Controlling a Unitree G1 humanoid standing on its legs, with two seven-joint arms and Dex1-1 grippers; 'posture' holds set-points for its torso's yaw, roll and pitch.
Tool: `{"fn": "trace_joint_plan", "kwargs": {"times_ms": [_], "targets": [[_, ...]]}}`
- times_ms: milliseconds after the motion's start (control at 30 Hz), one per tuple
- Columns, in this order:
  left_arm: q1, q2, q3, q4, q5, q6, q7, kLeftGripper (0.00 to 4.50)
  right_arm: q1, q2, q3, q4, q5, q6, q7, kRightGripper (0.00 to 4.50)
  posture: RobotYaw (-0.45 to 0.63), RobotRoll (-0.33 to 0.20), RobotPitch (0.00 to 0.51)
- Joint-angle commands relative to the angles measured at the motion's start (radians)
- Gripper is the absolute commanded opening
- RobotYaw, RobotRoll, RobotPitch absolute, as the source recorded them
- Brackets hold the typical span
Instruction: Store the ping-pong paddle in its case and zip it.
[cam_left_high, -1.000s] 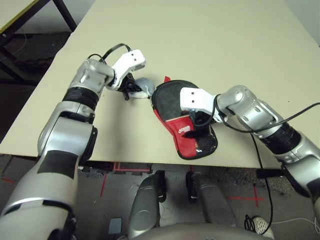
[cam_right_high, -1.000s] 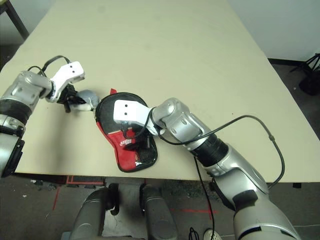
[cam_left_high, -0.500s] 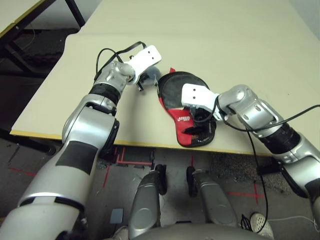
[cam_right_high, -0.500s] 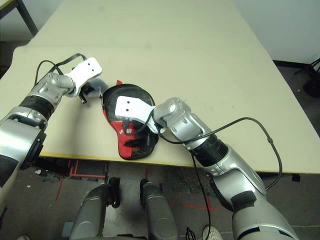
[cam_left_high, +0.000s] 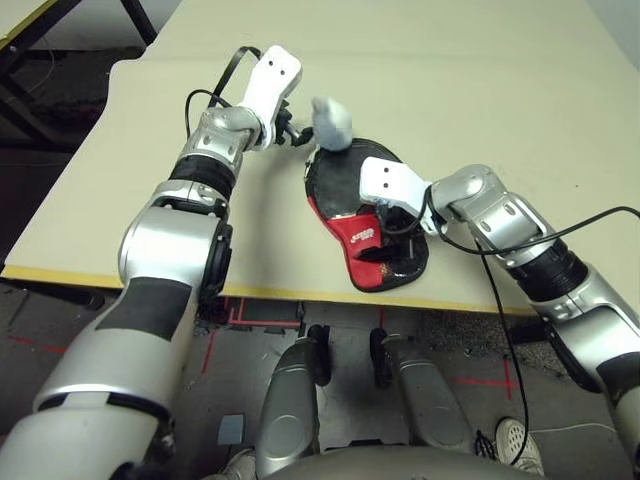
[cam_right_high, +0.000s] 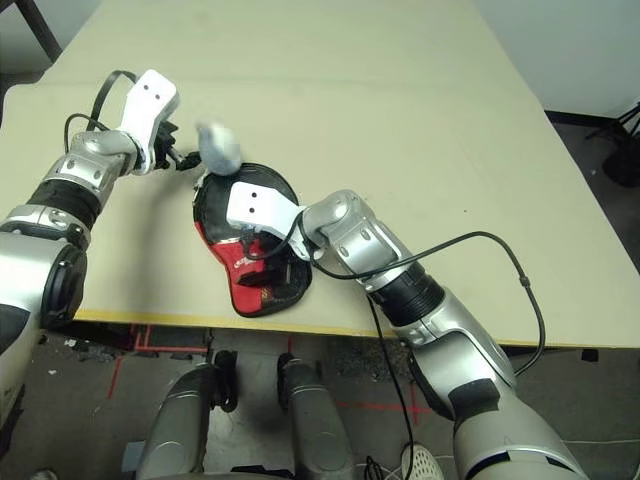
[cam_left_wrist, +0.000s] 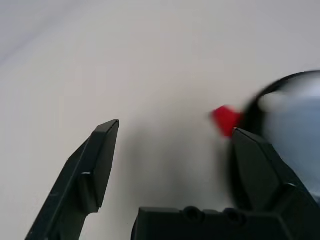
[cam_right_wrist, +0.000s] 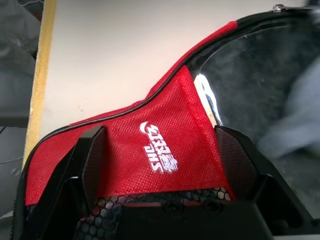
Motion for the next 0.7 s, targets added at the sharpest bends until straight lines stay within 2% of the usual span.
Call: {"fn": "trace_joint_plan", "kwargs": {"times_ms": [33, 467, 700], "targets": [[0.032, 0.049, -0.019, -0.057, -0.001, 0.053, -0.129, 4.49, 0.002, -0.023, 0.008, 0.049, -0.022, 0.022, -0.011, 4.50, -0.09, 0.000, 0.296], [0.073, 0.196, -0.065, -0.269, 0.003, 0.161, -0.346, 4.49, -0.047, -0.027, -0.003, 0.085, -0.026, -0.006, 0.009, 4.50, -0.07, 0.000, 0.277], [0.089, 0.209, -0.062, -0.349, -0.017, 0.222, -0.379, 4.49, -0.077, -0.057, -0.025, 0.008, 0.005, 0.067, 0.036, 4.50, -0.08, 0.000, 0.264]]}}
